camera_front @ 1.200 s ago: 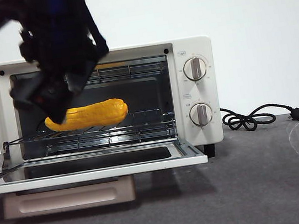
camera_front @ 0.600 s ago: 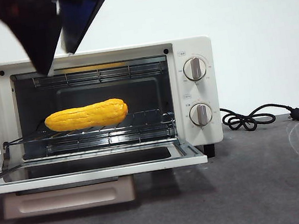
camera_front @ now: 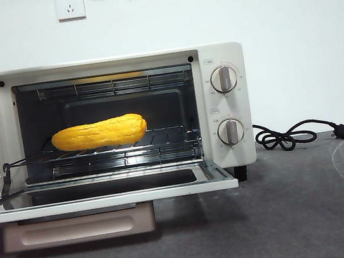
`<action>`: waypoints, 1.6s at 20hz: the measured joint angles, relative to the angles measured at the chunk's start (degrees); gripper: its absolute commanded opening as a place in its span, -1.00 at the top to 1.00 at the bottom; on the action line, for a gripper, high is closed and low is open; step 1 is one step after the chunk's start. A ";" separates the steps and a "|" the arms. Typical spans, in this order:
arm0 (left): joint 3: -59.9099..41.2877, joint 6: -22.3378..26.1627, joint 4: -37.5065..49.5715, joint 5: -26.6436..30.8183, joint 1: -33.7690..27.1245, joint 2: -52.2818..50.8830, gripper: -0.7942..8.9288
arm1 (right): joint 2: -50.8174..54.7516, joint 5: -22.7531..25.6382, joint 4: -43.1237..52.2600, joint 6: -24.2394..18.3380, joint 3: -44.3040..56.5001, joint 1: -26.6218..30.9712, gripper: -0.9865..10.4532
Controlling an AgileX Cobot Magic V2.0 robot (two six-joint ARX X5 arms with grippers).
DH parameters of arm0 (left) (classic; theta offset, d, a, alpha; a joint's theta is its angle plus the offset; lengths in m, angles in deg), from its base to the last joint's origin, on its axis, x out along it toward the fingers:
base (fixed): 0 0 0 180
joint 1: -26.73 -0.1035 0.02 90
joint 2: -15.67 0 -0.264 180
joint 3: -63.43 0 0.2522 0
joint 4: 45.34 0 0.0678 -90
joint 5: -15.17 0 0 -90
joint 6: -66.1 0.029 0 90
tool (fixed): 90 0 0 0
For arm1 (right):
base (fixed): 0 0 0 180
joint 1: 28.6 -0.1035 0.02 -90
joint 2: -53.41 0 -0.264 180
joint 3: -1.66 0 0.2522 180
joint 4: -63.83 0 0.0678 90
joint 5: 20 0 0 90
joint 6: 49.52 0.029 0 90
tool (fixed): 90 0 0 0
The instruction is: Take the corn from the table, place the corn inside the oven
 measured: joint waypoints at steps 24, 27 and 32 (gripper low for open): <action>-22.25 -0.31 2.73 -40.83 -35.65 2.93 0.85 | 8.68 -8.20 -7.17 -0.15 0.02 18.99 0.86; -22.53 -0.63 3.98 -40.52 -36.44 4.07 0.85 | 8.68 -16.50 -7.17 -1.95 0.02 24.94 0.85; -22.53 -0.76 5.75 -40.54 -36.52 12.22 0.85 | 8.68 -26.51 -7.21 -4.94 0.00 33.73 0.85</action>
